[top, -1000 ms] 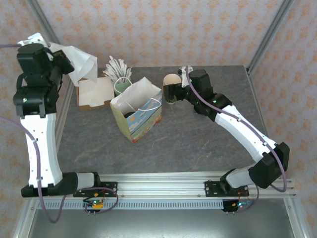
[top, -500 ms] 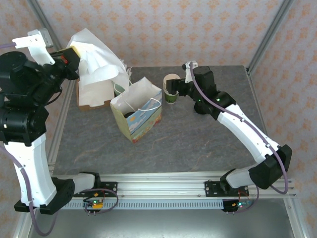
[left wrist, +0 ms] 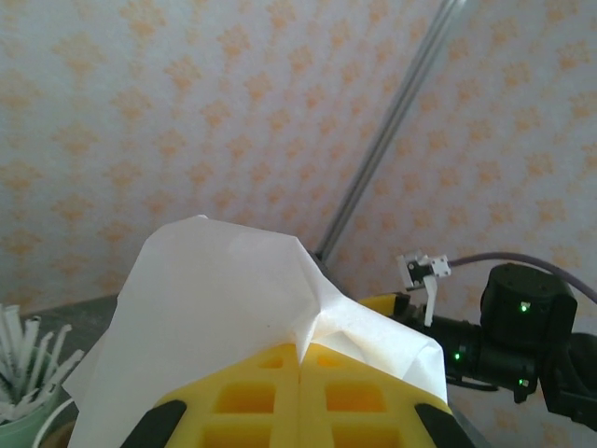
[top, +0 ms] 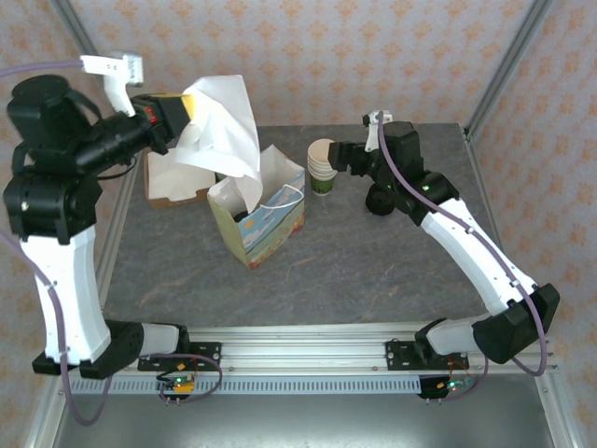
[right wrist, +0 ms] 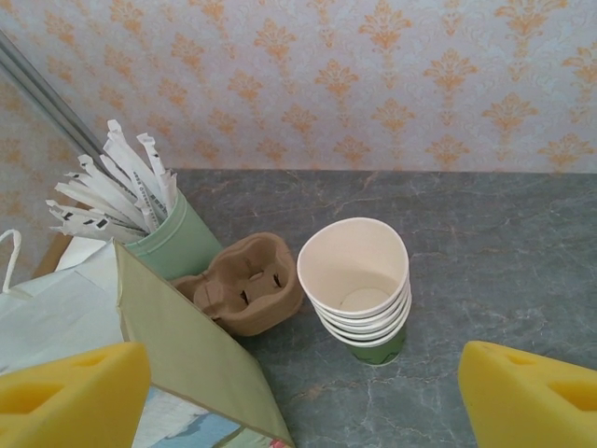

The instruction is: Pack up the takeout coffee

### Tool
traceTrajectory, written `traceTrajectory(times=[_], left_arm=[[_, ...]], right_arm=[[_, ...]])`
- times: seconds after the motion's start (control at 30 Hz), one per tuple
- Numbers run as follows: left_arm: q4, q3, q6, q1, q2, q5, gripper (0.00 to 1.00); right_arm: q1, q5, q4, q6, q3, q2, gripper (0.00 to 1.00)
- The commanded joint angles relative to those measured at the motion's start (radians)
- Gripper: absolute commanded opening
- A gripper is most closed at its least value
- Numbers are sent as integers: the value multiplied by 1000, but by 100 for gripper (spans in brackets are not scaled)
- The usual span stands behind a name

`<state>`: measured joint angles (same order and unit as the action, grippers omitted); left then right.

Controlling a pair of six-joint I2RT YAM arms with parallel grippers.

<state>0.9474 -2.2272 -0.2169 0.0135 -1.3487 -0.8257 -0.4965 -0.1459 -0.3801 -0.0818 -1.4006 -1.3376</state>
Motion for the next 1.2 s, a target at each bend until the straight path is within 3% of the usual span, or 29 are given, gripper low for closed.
traceTrajectory(times=[0.0,0.3,0.47,0.8,1.03,1.17], left_arm=[[57,-61,67,8,-47,-182,0],[127,-115,150,-37,-106,-329,0],[182,-52,235,-37,-85,-370,0],[293,42,340,-36,-162,-213,0],[359,73,422,18,-239,-4,0],[373,69,439,50,-274,14,0]], right_arm=[[5,-2,-8,-5,5,24,87],[13,-27,3,-9,11,22,87],[16,-27,4,-7,17,25,87],[17,-32,9,-15,25,23,87],[18,-34,14,-21,35,19,87],[17,-43,17,-25,30,14,87]])
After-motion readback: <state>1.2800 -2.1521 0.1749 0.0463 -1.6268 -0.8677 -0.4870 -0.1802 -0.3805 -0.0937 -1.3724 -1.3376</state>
